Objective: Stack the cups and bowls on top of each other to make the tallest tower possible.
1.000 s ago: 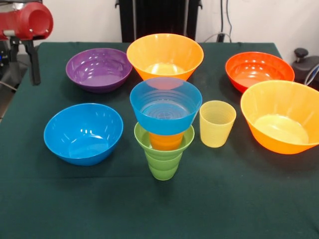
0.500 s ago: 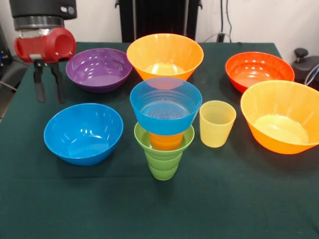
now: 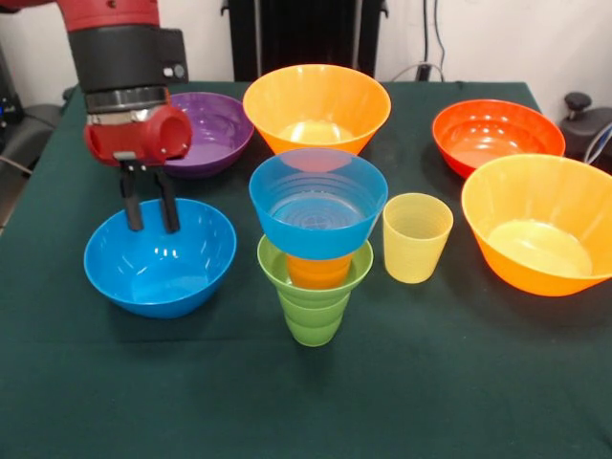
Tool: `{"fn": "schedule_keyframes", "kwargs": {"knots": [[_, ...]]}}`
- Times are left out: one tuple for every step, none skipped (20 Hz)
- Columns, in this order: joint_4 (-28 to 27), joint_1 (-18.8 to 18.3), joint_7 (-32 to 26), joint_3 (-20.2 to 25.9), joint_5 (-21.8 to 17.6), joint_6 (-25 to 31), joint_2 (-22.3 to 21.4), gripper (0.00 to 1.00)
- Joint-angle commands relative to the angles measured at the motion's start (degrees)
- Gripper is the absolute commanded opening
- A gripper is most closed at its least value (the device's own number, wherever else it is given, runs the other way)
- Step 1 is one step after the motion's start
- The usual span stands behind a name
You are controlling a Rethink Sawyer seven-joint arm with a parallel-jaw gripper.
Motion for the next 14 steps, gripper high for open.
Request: {"fn": "schedule_keyframes", "kwargs": {"knots": [[-4.9, 0.7, -3.3, -1.2, -6.6, 0.1, 6.0, 1.00], [-5.3, 0.2, -3.7, -1.1, -7.0, 0.3, 6.5, 1.00], [-5.5, 0.0, -3.8, -1.0, -7.3, 0.5, 6.8, 1.00], [-6.0, -0.3, -4.0, -1.0, -7.7, 0.7, 7.3, 1.00], [-6.2, -0.4, -4.0, -1.1, -8.0, 0.8, 7.5, 1.00], [-6.5, -0.7, -4.2, -1.2, -8.3, 0.9, 7.9, 1.00], [-6.6, -0.9, -4.1, -1.2, -8.5, 1.0, 7.9, 1.00], [-6.6, -1.0, -3.9, -1.2, -8.6, 1.2, 7.7, 1.00], [-6.6, -1.2, -3.9, -1.1, -8.7, 1.4, 7.5, 1.00], [-6.0, -1.7, -4.0, -0.7, -8.7, 1.9, 6.8, 1.00], [-5.6, -2.0, -4.0, -0.4, -8.7, 2.2, 6.2, 1.00], [-4.1, -2.5, -3.9, -0.1, -8.8, 2.5, 4.9, 1.00], [-3.4, -2.8, -3.8, 0.1, -8.6, 3.0, 3.9, 1.00], [-1.8, -3.2, -3.5, 0.0, -8.7, 3.1, 2.2, 1.00]]}}
